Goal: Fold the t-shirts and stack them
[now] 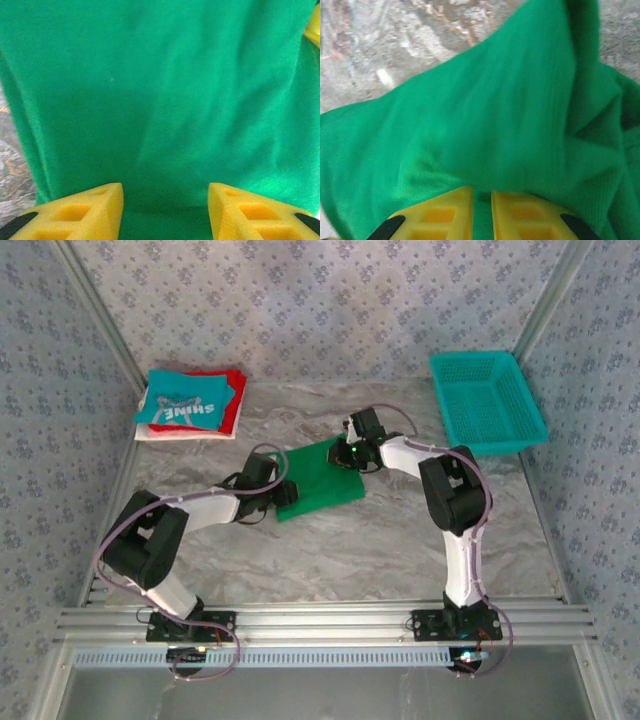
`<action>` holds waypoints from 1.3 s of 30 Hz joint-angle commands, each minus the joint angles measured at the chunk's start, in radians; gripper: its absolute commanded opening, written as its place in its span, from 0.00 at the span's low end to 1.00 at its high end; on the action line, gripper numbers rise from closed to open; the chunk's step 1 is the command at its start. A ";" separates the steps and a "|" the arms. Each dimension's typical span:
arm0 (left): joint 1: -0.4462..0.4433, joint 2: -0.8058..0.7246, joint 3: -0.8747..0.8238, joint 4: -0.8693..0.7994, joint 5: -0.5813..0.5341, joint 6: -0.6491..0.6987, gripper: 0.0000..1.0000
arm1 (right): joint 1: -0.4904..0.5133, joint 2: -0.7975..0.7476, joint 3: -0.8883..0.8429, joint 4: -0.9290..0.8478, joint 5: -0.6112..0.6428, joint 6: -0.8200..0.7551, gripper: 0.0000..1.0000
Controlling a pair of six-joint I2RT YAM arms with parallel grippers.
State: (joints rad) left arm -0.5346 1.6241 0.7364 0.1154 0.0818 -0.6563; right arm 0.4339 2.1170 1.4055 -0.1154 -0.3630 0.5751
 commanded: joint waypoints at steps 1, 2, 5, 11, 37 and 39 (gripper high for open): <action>0.021 0.011 -0.028 0.045 -0.051 -0.019 0.47 | -0.004 0.020 0.020 -0.015 0.048 0.013 0.18; 0.029 0.012 -0.038 0.048 -0.057 -0.017 0.47 | -0.002 0.021 0.008 -0.016 0.054 0.020 0.18; 0.055 -0.004 -0.049 0.048 -0.053 -0.011 0.47 | 0.006 0.000 -0.041 -0.009 0.061 0.043 0.18; 0.136 -0.118 -0.038 -0.017 -0.019 0.038 0.48 | 0.037 -0.115 -0.137 -0.019 0.095 0.140 0.21; 0.099 0.129 0.274 -0.336 -0.027 0.178 0.78 | 0.028 -0.540 -0.251 -0.099 0.110 0.083 0.49; 0.093 0.154 0.279 -0.328 -0.025 0.179 0.77 | 0.023 -0.546 -0.264 -0.095 0.110 0.087 0.49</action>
State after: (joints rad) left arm -0.4324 1.7458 0.9836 -0.1917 0.0734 -0.4980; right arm 0.4683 1.5967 1.1667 -0.1936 -0.2749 0.6754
